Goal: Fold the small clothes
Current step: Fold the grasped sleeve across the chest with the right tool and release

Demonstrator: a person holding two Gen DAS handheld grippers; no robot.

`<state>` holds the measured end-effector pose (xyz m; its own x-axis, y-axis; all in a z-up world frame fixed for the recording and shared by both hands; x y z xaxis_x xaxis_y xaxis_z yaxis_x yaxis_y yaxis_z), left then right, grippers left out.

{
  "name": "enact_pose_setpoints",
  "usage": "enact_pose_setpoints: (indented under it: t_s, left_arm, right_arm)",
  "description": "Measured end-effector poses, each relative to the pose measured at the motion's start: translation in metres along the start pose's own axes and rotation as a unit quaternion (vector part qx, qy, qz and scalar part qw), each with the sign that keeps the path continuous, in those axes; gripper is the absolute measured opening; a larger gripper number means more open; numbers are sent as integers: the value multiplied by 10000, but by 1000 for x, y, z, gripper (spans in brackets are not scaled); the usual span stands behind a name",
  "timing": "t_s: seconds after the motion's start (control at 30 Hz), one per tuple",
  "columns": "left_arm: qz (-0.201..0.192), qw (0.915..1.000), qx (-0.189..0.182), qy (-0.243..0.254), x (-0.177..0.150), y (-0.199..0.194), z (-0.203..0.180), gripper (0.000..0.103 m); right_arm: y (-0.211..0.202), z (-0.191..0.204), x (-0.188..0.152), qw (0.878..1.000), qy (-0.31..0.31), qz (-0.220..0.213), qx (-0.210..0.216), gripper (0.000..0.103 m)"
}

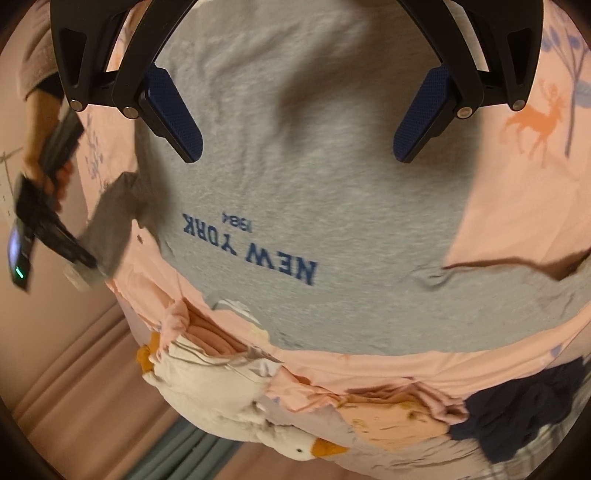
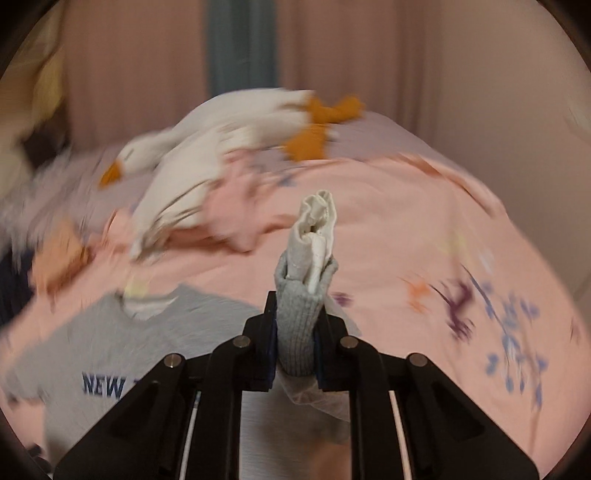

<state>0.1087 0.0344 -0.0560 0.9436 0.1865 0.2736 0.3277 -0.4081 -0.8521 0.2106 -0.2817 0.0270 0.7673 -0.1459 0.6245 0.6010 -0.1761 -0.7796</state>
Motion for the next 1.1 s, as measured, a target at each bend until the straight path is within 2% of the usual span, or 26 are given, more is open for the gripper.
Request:
enact_pose_setpoints:
  t_s: [0.13, 0.23, 0.37, 0.4, 0.47, 0.5, 0.57, 0.6, 0.63, 0.67, 0.7, 0.8, 0.93, 0.97, 1.07, 1.1]
  left_arm:
    - [-29, 9998, 89, -160, -2, -5, 24, 102]
    - [-15, 9994, 94, -320, -2, -5, 40, 102]
    - [-20, 9989, 64, -458, -2, -6, 55, 102]
    - [-27, 9987, 57, -496, -2, -6, 59, 102]
    - [-50, 9985, 60, -548, -2, -6, 64, 102]
    - [-54, 9983, 69, -581, -1, -5, 67, 102]
    - [-50, 9976, 25, -689, 0, -4, 73, 102]
    - [-67, 9974, -11, -716, 0, -6, 77, 102]
    - [-87, 9972, -20, -740, 0, -7, 79, 102]
    - [-114, 9970, -17, -760, 0, -8, 81, 102]
    - [-154, 9968, -15, -788, 0, -10, 85, 102]
    - [-206, 9957, -51, -904, 0, -13, 93, 102]
    - [-183, 9952, 20, -965, -1, -14, 98, 102]
    - [-190, 9952, 44, -962, -1, -15, 99, 102]
    - [-219, 9944, 92, -1030, -1, -18, 101, 102]
    - [-227, 9939, 102, -1072, -1, -19, 102, 102]
  right_arm:
    - [22, 83, -17, 9937, -1074, 117, -313, 16]
    - [39, 135, -37, 9834, -1740, 179, -489, 16]
    - [68, 180, -68, 9598, -2630, 399, -894, 15]
    - [79, 185, -77, 9514, -2846, 587, -1021, 16]
    - [90, 189, -87, 9419, -3043, 844, -1141, 30]
    - [90, 186, -90, 9410, -3072, 874, -1117, 38]
    - [82, 176, -89, 9459, -3010, 856, -854, 49]
    - [75, 168, -84, 9512, -2891, 910, -574, 57]
    - [69, 161, -80, 9566, -2744, 951, -229, 61]
    - [59, 145, -73, 9632, -2470, 1014, 299, 61]
    - [52, 132, -68, 9679, -2210, 1041, 590, 62]
    - [37, 86, -60, 9792, -1312, 1045, 1143, 63]
    - [42, 42, -64, 9861, -591, 1115, 1083, 62]
    - [45, 34, -65, 9880, -436, 1132, 957, 62]
    - [61, 26, -65, 9935, -266, 1106, -86, 61]
    - [70, 27, -66, 9916, -332, 1124, -539, 55]
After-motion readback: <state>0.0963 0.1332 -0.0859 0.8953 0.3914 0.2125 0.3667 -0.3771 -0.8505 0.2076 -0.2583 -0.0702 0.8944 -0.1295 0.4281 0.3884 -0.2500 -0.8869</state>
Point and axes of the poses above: each gripper's, at about its wrist camera, not at the fingertips, and y roughly the way its jaws point, z to its left, x to its top, the point moved 1 cm from there along y, roughly the way its jaws point, and after that the axes turned 12 degrees about z, right-handed, at the moved point
